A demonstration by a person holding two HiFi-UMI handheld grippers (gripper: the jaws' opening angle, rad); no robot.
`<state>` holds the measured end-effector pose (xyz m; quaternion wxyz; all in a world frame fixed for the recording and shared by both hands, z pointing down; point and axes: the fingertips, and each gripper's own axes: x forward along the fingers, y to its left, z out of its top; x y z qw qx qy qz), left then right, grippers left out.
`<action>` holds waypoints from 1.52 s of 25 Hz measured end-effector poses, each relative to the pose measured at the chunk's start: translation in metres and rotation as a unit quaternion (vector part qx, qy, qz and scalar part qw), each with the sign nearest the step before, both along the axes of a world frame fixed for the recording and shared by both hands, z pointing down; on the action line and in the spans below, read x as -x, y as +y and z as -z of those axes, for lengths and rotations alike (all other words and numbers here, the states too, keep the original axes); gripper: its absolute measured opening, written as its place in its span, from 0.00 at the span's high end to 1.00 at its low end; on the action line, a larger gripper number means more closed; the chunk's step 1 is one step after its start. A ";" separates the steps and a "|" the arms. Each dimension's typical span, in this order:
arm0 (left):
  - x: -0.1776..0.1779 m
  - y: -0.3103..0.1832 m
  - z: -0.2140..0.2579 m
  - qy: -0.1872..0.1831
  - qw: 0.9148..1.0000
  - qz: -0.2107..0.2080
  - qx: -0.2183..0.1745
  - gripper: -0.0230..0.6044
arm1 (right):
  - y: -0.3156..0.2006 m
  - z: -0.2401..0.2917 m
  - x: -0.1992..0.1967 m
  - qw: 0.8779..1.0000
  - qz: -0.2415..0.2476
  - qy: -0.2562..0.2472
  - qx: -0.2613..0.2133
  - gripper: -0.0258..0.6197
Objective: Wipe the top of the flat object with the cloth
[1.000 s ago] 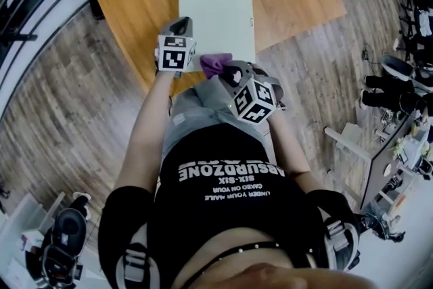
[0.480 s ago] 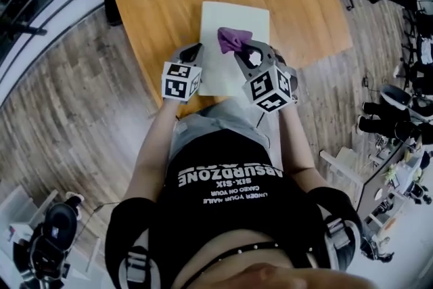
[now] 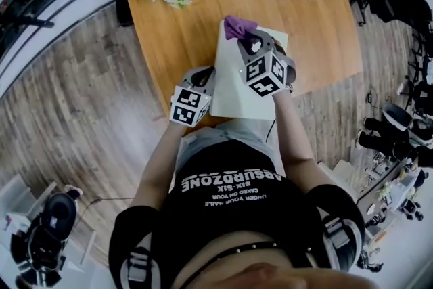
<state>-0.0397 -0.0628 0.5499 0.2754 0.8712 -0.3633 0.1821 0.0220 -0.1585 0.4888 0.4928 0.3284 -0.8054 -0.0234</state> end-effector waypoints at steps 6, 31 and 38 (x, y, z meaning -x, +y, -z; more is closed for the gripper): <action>0.010 0.000 -0.011 -0.001 1.000 0.007 0.020 0.94 | -0.020 -0.034 0.002 1.000 -0.013 0.025 0.014 0.80; -0.008 0.003 -0.019 -0.018 0.999 -0.006 0.035 0.94 | -0.011 -0.062 0.004 0.998 -0.006 0.033 0.052 0.80; -0.006 0.006 -0.023 -0.034 0.998 -0.009 0.042 0.94 | -0.002 -0.061 0.004 0.998 -0.005 0.029 0.060 0.80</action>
